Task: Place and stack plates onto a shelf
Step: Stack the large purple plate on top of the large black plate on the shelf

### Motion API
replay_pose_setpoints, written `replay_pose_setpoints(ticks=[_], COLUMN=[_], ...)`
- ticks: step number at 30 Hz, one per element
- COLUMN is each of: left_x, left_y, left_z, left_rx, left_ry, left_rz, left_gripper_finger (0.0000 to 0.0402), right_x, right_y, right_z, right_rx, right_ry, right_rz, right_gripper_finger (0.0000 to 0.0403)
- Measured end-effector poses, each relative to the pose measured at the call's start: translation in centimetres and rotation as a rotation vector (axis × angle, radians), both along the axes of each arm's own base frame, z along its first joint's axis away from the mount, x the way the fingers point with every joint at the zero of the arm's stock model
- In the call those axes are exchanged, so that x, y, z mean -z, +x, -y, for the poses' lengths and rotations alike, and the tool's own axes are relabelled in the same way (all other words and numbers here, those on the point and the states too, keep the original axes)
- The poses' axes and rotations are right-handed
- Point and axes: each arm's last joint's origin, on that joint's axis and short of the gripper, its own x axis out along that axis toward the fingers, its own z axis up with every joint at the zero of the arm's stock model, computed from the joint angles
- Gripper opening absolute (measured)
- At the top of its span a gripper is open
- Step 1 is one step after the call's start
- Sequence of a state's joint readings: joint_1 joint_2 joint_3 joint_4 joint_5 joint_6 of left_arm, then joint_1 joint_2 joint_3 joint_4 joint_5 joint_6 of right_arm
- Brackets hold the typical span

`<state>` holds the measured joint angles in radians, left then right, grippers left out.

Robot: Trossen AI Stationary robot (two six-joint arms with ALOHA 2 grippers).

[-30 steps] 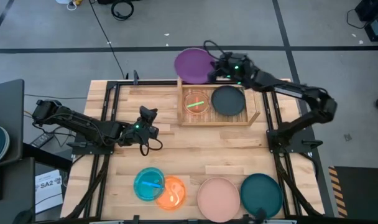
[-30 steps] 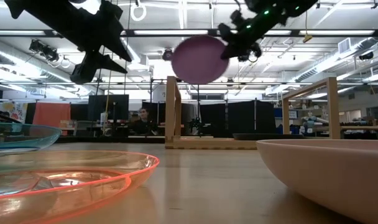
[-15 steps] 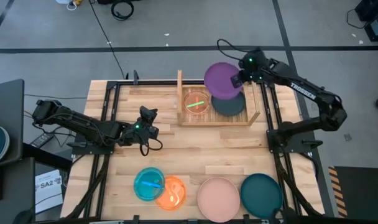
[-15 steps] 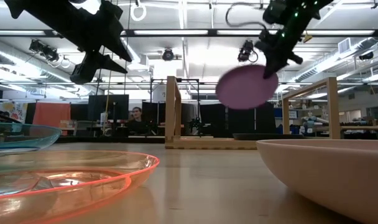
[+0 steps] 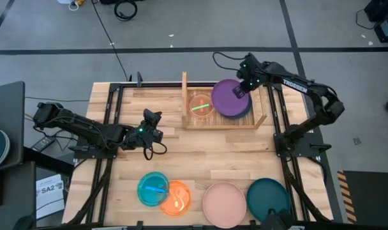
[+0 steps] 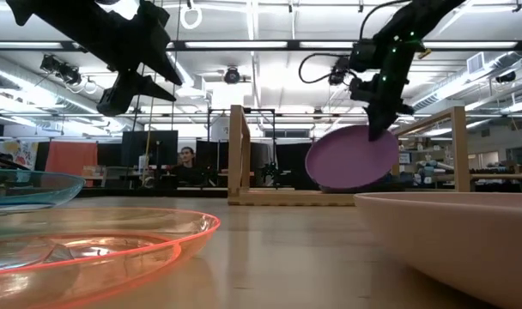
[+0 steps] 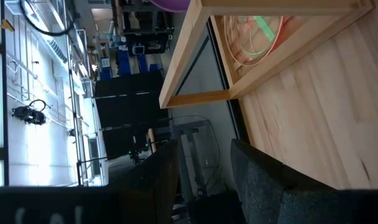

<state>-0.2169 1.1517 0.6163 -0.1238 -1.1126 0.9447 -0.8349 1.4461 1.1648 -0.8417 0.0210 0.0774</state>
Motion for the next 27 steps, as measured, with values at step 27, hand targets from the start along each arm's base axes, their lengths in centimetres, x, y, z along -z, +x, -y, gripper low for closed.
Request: replay_pose_setpoints(ticks=[27], left_x=[0.0], left_y=[0.0], left_z=[0.0], left_rx=[0.000], left_ry=[0.000], left_rz=[0.000], left_gripper_finger=[0.0153], right_x=[0.7], right_y=[-0.6], right_z=[-0.8], right_rx=[-0.008], right_ry=[0.128], right_rz=[-0.060], right_gripper_finger=[0.0031])
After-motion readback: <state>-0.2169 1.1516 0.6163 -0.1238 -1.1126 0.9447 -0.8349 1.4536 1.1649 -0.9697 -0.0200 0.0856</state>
